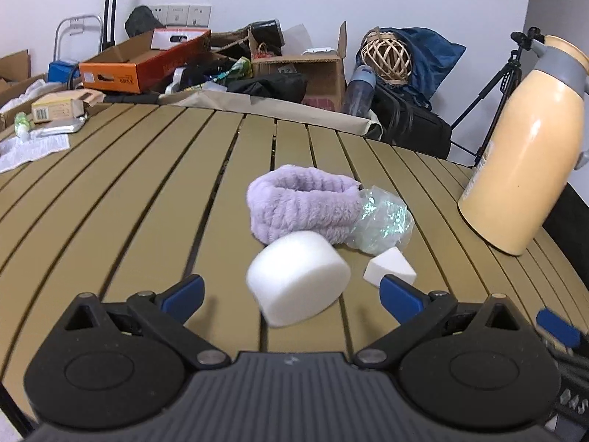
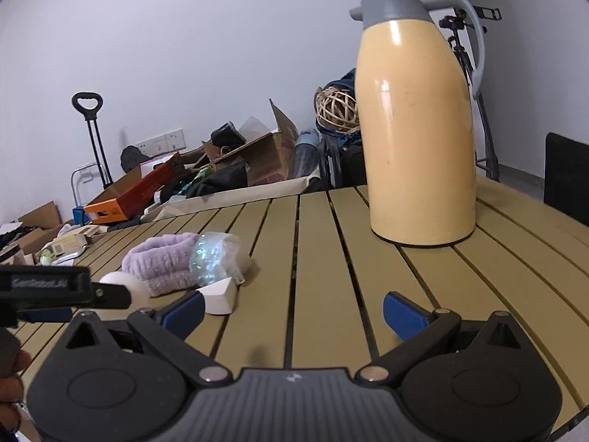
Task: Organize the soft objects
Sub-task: 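Reach the left tool to the white foam cylinder while the right tool approaches the white wedge, then close the left tool on the white foam cylinder while the right tool grips the white wedge, then lower the held foam cylinder and wedge off the table over the black bin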
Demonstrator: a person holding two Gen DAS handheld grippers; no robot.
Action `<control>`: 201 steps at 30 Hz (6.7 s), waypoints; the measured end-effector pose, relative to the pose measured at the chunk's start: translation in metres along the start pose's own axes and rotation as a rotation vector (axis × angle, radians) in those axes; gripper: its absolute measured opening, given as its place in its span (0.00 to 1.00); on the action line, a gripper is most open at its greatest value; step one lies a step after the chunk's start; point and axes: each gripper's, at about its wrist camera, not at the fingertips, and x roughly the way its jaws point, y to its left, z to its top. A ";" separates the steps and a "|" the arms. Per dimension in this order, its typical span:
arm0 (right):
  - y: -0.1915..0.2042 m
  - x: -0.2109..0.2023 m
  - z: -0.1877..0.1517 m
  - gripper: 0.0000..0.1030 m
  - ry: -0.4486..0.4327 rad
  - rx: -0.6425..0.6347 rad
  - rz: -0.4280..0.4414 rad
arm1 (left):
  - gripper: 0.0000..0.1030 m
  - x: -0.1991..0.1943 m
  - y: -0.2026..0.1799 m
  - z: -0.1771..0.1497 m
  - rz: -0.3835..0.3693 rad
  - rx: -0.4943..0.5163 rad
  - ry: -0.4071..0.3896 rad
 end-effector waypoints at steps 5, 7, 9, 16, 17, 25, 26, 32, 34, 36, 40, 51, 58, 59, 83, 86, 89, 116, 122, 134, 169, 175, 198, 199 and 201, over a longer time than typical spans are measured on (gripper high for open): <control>-0.006 0.006 -0.002 1.00 0.036 0.027 0.005 | 1.00 0.018 -0.010 0.005 0.051 0.017 0.002; -0.005 0.007 -0.003 1.00 0.040 0.020 -0.001 | 0.97 0.022 -0.014 0.004 0.071 0.028 -0.003; -0.004 0.007 -0.005 1.00 0.045 0.012 -0.003 | 0.85 0.025 -0.018 0.002 0.083 0.046 -0.003; 0.004 0.006 -0.006 1.00 0.060 -0.032 -0.001 | 0.55 0.029 -0.018 -0.001 0.071 0.056 0.015; 0.006 0.006 -0.006 1.00 0.063 -0.039 0.001 | 0.54 0.028 -0.017 -0.001 0.072 0.056 0.013; 0.025 0.008 -0.003 1.00 0.078 -0.072 0.011 | 0.53 0.010 -0.008 0.003 0.083 0.069 -0.042; 0.028 0.008 -0.002 1.00 0.079 -0.072 0.012 | 0.53 0.007 -0.006 0.004 0.086 0.072 -0.051; 0.052 0.014 0.005 1.00 0.067 -0.085 0.004 | 0.53 -0.010 0.015 0.012 0.115 0.068 -0.099; 0.063 0.019 0.008 1.00 0.086 -0.105 0.014 | 0.53 -0.013 0.023 0.014 0.123 0.061 -0.109; 0.075 0.027 0.009 1.00 0.102 -0.129 -0.011 | 0.54 -0.016 0.032 0.016 0.137 0.056 -0.117; 0.092 0.048 0.011 1.00 0.147 -0.136 -0.050 | 0.54 -0.021 0.050 0.021 0.171 0.048 -0.124; 0.100 0.093 0.021 0.75 0.217 -0.089 -0.128 | 0.54 -0.031 0.092 0.025 0.211 0.012 -0.129; 0.109 0.108 0.020 0.55 0.253 -0.116 -0.139 | 0.54 -0.032 0.104 0.024 0.226 0.003 -0.123; 0.110 0.110 0.020 0.52 0.257 -0.121 -0.143 | 0.54 -0.033 0.104 0.024 0.228 0.002 -0.123; 0.126 0.040 0.024 0.30 0.139 -0.167 -0.041 | 0.53 -0.061 0.092 0.011 0.199 0.025 -0.162; 0.129 0.021 0.025 0.30 0.126 -0.168 -0.018 | 0.53 -0.072 0.084 0.007 0.194 0.035 -0.173; 0.130 0.003 0.023 0.30 0.124 -0.163 -0.001 | 0.53 -0.087 0.079 0.001 0.183 0.035 -0.179; 0.131 -0.152 -0.027 0.30 0.130 -0.185 0.080 | 0.53 -0.201 0.063 -0.081 0.166 0.087 -0.174; 0.126 -0.166 -0.042 0.30 0.160 -0.180 0.085 | 0.53 -0.214 0.058 -0.098 0.165 0.109 -0.162; 0.114 -0.182 -0.082 0.30 0.250 -0.181 0.086 | 0.53 -0.210 0.057 -0.143 0.170 0.155 -0.058; 0.051 -0.104 -0.202 0.30 0.583 -0.078 -0.022 | 0.53 -0.096 0.111 -0.226 0.233 0.069 0.411; 0.046 -0.093 -0.208 0.30 0.611 -0.072 -0.048 | 0.53 -0.078 0.118 -0.229 0.240 0.052 0.474; 0.050 -0.064 -0.216 0.30 0.681 -0.082 -0.069 | 0.53 -0.047 0.093 -0.212 0.189 0.080 0.520; 0.049 -0.063 -0.217 0.30 0.682 -0.080 -0.071 | 0.52 -0.045 0.089 -0.211 0.185 0.085 0.520; 0.048 -0.063 -0.217 0.30 0.685 -0.078 -0.074 | 0.52 -0.042 0.083 -0.208 0.176 0.094 0.520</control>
